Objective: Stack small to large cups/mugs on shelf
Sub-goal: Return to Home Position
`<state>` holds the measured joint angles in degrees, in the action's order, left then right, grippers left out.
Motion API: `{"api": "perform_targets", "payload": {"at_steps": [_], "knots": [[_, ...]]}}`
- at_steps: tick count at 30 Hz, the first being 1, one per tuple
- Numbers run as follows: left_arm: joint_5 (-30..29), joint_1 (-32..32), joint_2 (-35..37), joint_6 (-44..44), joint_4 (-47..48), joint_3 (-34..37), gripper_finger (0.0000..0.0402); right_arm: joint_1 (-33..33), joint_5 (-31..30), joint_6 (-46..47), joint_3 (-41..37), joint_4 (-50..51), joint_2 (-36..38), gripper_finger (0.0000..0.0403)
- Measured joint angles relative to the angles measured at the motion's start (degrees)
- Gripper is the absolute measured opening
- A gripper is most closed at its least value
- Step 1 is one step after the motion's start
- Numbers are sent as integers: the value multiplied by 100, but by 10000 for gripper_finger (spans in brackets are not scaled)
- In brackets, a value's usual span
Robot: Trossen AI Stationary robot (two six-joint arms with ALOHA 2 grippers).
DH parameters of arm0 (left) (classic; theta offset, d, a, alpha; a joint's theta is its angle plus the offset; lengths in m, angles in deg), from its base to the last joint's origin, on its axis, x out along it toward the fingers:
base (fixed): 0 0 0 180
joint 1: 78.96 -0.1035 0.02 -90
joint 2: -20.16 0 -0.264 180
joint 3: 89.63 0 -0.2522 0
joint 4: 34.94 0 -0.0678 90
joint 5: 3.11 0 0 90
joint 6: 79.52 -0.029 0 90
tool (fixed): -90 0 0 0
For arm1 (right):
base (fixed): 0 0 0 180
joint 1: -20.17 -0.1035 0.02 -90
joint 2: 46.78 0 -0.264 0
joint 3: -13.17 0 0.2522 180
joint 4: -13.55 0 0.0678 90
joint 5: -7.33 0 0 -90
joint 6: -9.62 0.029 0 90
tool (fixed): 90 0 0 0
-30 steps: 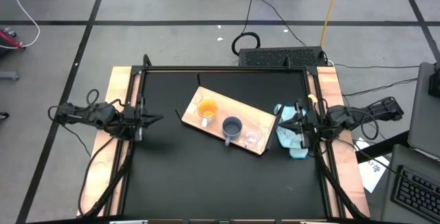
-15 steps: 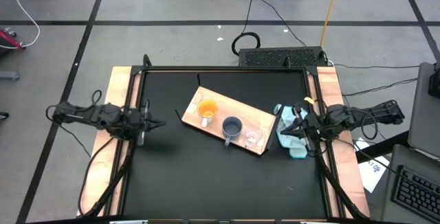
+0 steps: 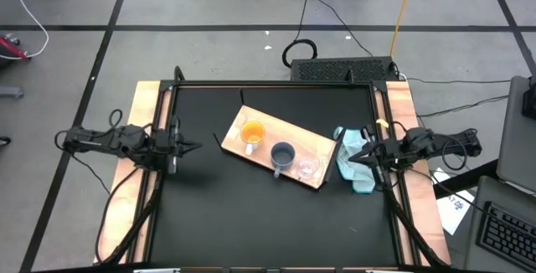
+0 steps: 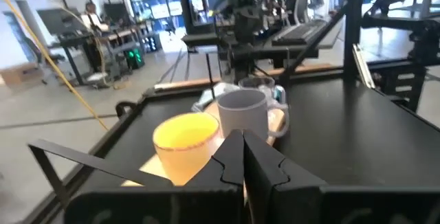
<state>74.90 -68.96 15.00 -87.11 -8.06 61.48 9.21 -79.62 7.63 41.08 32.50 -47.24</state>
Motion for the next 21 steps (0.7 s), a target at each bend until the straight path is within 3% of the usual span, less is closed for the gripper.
{"api": "perform_targets", "payload": {"at_steps": [14,21], "knots": [[448,-249,154,223,-64,168,0,0,-1,80,-103,-52,27,0],[335,-249,148,350,-322,186,13,0,-1,87,-103,-286,27,0]]}}
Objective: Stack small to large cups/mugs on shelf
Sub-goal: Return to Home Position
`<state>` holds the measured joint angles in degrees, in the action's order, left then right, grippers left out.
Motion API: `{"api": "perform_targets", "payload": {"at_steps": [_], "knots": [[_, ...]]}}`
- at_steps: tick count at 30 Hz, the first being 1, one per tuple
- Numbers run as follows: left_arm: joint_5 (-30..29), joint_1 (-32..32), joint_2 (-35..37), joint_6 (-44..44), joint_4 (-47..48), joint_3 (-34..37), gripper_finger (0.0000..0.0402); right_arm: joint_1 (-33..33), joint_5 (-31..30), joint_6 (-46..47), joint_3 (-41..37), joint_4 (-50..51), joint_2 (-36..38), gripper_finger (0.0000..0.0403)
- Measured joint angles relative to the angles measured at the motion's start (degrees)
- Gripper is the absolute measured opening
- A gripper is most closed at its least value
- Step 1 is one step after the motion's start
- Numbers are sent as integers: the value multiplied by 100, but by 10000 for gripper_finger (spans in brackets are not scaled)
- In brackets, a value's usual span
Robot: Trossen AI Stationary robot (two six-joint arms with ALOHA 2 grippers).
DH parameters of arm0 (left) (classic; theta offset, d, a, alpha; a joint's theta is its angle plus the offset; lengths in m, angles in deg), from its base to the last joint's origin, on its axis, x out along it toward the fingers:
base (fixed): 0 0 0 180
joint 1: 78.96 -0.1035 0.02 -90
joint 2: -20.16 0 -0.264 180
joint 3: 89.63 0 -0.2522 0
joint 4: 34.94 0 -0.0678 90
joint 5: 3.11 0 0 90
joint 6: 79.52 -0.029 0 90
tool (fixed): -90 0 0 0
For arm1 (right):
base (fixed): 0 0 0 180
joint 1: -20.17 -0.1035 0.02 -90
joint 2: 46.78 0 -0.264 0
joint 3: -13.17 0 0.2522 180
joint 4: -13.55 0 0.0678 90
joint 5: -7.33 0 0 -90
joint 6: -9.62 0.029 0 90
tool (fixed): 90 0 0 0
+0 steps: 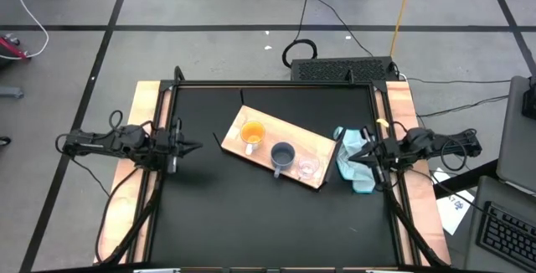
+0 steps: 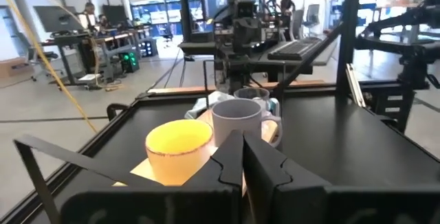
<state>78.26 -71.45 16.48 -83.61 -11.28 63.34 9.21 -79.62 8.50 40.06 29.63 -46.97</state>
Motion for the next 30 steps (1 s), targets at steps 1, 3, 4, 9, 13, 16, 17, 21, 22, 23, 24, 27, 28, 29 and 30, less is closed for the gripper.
{"api": "perform_targets", "payload": {"at_steps": [1,3,4,9,13,16,17,21,22,23,24,27,28,29,30], "knots": [[-22,0,0,28,-1,0,15,0,-2,9,0,-104,0,0],[-27,0,-2,41,14,0,17,0,-2,73,0,-268,0,0],[-30,1,-4,38,11,0,17,0,-2,148,0,-322,0,0],[-38,0,-4,8,49,0,10,0,-2,209,0,-424,0,0],[-37,1,-4,-9,43,0,3,0,-2,199,0,-424,0,0],[-38,0,-4,-9,46,0,6,0,-2,198,0,-424,0,0],[-38,2,-4,-12,56,0,10,0,-2,198,0,-423,0,0],[-38,2,-4,-11,51,0,25,0,-2,196,0,-423,0,0],[-38,0,-4,-12,51,0,27,0,-2,196,0,-423,0,0],[-38,0,-4,-12,51,0,28,0,-2,196,0,-423,0,0],[-38,0,-4,-12,51,0,28,0,-2,196,0,-423,0,0],[-40,0,-4,-12,51,0,25,0,-2,196,0,-423,0,0],[-39,1,-4,-12,51,0,23,0,0,196,0,-423,0,0],[-40,1,-4,-12,51,0,20,0,-2,196,0,-423,0,0],[-40,2,-4,-12,51,0,17,0,-2,196,0,-423,0,0]]}}
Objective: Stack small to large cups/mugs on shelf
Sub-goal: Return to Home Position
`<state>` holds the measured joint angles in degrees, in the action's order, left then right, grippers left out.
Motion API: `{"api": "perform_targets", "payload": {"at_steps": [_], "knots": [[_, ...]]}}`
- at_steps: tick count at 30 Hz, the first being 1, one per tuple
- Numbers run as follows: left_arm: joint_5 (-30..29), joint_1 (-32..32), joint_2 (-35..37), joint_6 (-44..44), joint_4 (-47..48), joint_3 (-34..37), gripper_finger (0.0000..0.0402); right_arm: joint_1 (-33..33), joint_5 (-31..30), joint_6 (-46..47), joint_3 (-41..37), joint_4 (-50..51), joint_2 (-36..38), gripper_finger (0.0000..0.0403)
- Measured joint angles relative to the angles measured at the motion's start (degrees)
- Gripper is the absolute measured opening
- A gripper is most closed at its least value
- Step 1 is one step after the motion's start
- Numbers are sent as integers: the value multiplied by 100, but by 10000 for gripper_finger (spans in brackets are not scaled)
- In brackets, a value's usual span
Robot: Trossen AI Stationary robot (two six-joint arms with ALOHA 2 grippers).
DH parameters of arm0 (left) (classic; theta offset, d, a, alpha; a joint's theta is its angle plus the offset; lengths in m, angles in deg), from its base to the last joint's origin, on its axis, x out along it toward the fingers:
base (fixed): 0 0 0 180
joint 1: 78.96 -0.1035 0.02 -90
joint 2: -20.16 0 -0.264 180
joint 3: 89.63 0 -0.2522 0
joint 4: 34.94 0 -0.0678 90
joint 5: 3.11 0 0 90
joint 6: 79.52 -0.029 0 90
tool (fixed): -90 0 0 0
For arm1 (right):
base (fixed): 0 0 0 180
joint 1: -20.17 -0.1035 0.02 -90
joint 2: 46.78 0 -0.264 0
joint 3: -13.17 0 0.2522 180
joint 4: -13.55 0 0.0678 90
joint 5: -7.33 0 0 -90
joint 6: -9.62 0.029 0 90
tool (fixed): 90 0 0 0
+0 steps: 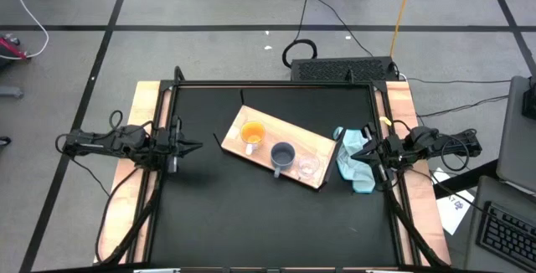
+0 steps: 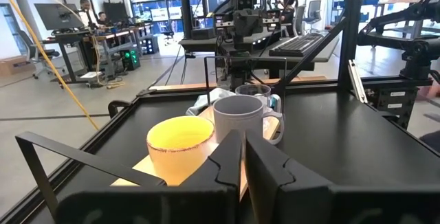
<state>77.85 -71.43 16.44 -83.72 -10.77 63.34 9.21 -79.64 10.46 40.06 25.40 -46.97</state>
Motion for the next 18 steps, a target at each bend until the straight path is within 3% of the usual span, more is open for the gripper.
{"api": "perform_targets", "payload": {"at_steps": [7,18], "knots": [[0,0,0,-2,0,0,3,-2,0,0,2,0,0,0],[-2,-2,0,-2,0,0,35,-2,0,0,4,0,0,0]]}}
